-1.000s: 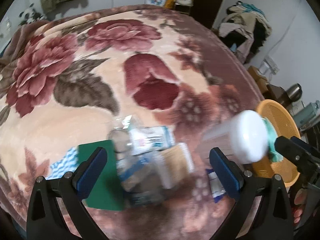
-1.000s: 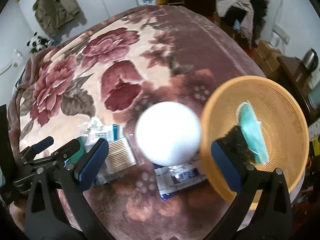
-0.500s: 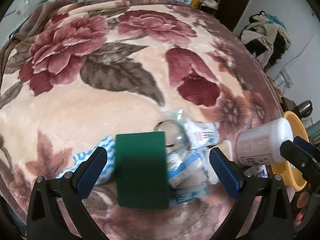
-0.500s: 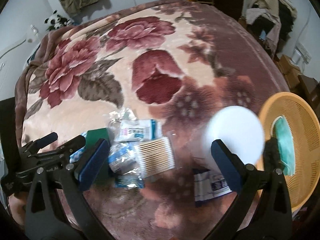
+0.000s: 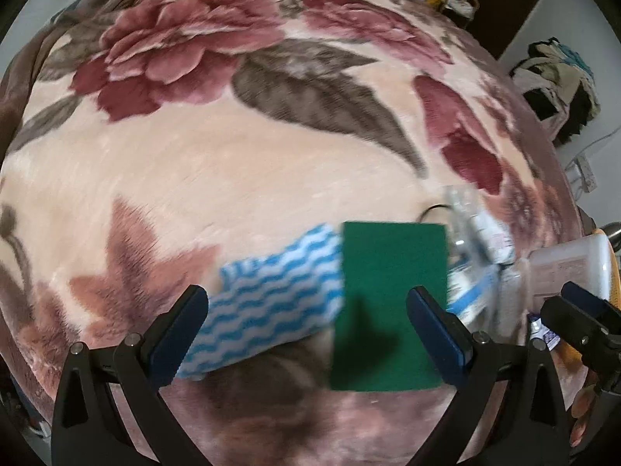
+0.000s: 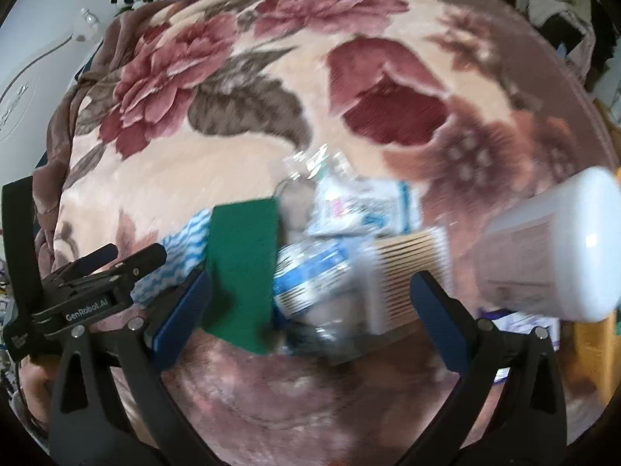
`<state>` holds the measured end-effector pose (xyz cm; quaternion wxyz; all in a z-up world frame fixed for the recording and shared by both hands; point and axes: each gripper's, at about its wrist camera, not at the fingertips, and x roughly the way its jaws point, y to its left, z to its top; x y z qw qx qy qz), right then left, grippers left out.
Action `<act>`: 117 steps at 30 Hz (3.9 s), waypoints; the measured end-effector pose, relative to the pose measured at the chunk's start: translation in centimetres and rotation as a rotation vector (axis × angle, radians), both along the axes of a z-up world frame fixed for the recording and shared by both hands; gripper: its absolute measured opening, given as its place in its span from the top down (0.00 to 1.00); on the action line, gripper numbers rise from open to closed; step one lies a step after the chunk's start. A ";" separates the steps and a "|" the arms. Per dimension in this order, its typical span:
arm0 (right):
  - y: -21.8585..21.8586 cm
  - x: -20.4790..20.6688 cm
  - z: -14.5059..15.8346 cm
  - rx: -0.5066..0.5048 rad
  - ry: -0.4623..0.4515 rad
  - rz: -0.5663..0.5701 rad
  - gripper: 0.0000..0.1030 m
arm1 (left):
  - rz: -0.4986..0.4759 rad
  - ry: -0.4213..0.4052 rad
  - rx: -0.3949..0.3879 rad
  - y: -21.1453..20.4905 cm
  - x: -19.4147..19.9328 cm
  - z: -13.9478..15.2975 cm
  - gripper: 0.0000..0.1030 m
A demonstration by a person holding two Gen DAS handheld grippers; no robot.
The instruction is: Organize soft objects
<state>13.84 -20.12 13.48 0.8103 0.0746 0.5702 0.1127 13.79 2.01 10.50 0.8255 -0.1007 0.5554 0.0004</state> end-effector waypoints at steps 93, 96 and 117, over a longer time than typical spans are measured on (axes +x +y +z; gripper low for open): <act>4.8 -2.0 0.6 0.085 -0.021 0.044 0.93 | -0.038 -0.099 0.006 1.8 -2.8 2.8 0.86; 3.9 -2.0 1.1 0.090 -0.031 0.034 0.93 | -0.043 -0.107 0.013 1.1 -2.7 3.5 0.86; -2.7 -2.3 4.1 0.124 -0.089 -0.040 0.93 | -0.111 -0.141 0.051 -5.3 -1.6 7.1 0.86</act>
